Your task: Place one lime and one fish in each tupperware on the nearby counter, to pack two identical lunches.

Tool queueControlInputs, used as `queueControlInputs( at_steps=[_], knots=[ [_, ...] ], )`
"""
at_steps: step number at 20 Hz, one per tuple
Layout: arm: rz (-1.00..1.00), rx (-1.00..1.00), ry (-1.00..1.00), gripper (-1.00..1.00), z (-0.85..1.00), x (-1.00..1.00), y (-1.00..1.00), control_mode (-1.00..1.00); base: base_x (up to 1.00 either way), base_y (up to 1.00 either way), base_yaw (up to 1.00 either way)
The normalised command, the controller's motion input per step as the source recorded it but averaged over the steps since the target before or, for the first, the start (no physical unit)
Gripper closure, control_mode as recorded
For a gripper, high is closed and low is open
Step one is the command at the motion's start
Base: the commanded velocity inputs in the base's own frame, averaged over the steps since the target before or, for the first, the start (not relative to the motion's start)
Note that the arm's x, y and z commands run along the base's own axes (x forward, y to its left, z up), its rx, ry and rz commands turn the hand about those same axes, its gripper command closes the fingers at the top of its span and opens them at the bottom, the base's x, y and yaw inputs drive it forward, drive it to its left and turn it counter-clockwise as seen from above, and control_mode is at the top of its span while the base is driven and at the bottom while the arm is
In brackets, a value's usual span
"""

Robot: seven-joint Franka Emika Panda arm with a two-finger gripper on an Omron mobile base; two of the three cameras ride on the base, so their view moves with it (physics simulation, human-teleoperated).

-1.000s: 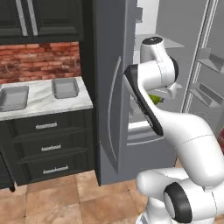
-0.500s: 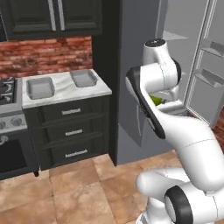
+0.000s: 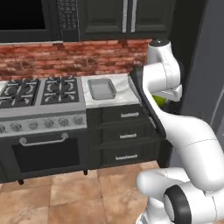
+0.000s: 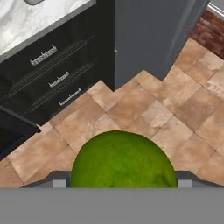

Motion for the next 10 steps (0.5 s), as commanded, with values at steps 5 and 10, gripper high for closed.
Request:
queueControlInputs(
  at_steps=[5, 10],
  knots=[
    [0.00, 0.00, 0.00, 1.00, 0.00, 0.00, 0.00, 1.00, 0.99, 0.53, 0.43],
    [0.00, 0.00, 0.00, 1.00, 0.00, 0.00, 0.00, 1.00, 1.00, 0.07, 0.33]
  ],
)
